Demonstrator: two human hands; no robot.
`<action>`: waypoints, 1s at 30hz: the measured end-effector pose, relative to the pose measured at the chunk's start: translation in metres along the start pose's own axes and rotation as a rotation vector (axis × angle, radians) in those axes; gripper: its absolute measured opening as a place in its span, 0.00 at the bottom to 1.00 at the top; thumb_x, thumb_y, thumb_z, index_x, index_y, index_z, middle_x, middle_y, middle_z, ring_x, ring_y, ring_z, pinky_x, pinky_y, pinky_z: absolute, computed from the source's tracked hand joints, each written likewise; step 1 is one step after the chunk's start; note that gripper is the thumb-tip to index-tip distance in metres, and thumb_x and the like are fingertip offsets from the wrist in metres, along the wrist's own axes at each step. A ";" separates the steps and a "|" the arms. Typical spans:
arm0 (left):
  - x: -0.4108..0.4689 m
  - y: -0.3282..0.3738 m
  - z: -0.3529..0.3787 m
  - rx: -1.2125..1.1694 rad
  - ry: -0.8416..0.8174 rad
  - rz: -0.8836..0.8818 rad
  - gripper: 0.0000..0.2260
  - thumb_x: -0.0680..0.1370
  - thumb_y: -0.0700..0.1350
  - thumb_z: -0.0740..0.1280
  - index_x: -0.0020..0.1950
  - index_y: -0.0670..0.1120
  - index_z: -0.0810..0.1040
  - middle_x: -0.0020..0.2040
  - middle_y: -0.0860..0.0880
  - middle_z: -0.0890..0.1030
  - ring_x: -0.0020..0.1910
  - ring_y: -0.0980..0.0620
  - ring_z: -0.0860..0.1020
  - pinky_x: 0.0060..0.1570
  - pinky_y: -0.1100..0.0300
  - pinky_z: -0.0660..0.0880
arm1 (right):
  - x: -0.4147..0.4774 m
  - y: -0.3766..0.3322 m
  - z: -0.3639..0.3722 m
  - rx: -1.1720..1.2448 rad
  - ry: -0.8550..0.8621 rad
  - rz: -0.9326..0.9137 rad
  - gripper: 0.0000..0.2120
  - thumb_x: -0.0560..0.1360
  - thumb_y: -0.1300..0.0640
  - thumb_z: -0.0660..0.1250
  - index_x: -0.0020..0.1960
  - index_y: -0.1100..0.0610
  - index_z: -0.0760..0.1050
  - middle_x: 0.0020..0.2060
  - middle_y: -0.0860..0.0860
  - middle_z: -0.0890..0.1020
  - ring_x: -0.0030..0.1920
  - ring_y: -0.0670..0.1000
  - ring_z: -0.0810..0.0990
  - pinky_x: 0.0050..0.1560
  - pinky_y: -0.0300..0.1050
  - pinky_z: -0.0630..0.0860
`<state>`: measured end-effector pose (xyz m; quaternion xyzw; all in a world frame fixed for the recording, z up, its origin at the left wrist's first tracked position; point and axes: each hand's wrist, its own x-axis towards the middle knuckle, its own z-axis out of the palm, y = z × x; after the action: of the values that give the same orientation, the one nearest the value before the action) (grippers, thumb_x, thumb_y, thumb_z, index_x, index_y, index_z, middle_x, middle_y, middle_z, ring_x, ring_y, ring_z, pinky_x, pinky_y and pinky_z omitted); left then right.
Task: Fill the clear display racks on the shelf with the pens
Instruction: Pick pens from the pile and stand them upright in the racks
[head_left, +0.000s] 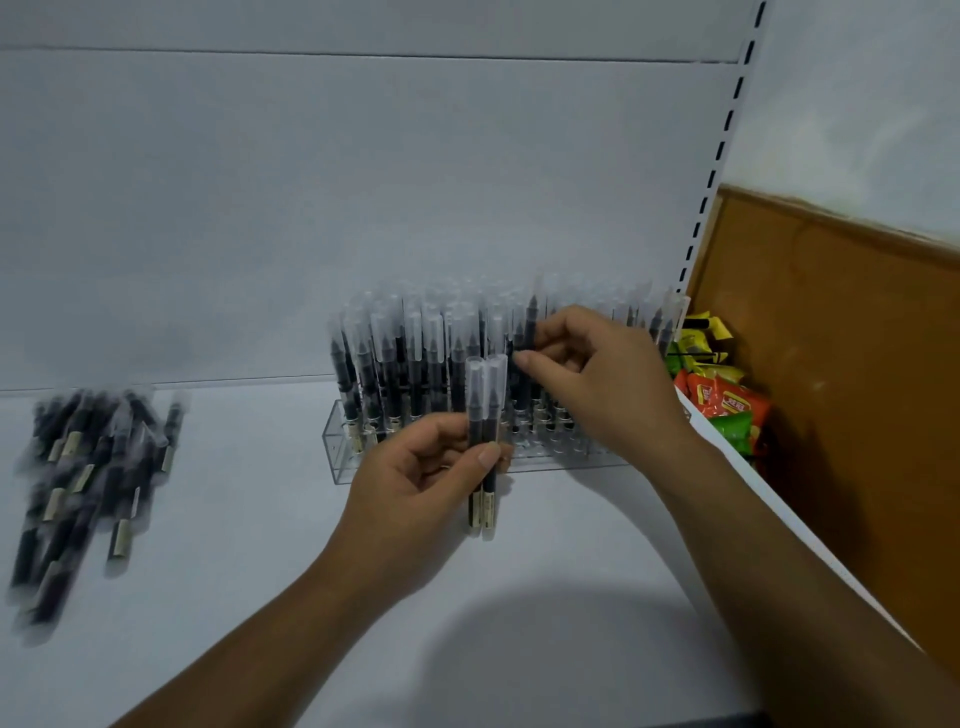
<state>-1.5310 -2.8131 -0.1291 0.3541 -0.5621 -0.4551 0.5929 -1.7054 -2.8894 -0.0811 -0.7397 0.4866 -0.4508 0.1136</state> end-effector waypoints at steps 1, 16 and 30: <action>0.000 0.000 0.000 -0.013 0.002 0.000 0.07 0.71 0.44 0.71 0.48 0.53 0.85 0.44 0.45 0.85 0.43 0.49 0.84 0.43 0.63 0.79 | -0.001 0.000 0.000 -0.022 -0.036 0.013 0.07 0.73 0.47 0.73 0.45 0.44 0.76 0.34 0.38 0.79 0.33 0.38 0.76 0.39 0.40 0.76; -0.003 0.008 0.003 -0.013 0.005 -0.001 0.08 0.70 0.43 0.70 0.47 0.52 0.85 0.42 0.45 0.85 0.42 0.49 0.84 0.43 0.63 0.79 | -0.019 -0.011 -0.022 0.275 -0.281 -0.005 0.11 0.72 0.41 0.69 0.44 0.48 0.82 0.36 0.46 0.82 0.37 0.48 0.80 0.36 0.35 0.75; -0.003 0.010 0.004 0.082 0.013 0.005 0.08 0.69 0.48 0.70 0.46 0.56 0.85 0.43 0.48 0.85 0.43 0.51 0.83 0.44 0.64 0.78 | -0.017 -0.016 -0.026 0.724 -0.111 0.060 0.06 0.69 0.51 0.71 0.42 0.53 0.79 0.40 0.65 0.81 0.27 0.44 0.75 0.27 0.35 0.70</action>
<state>-1.5335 -2.8063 -0.1205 0.3799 -0.5773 -0.4277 0.5827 -1.7182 -2.8606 -0.0659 -0.6604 0.3101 -0.5495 0.4072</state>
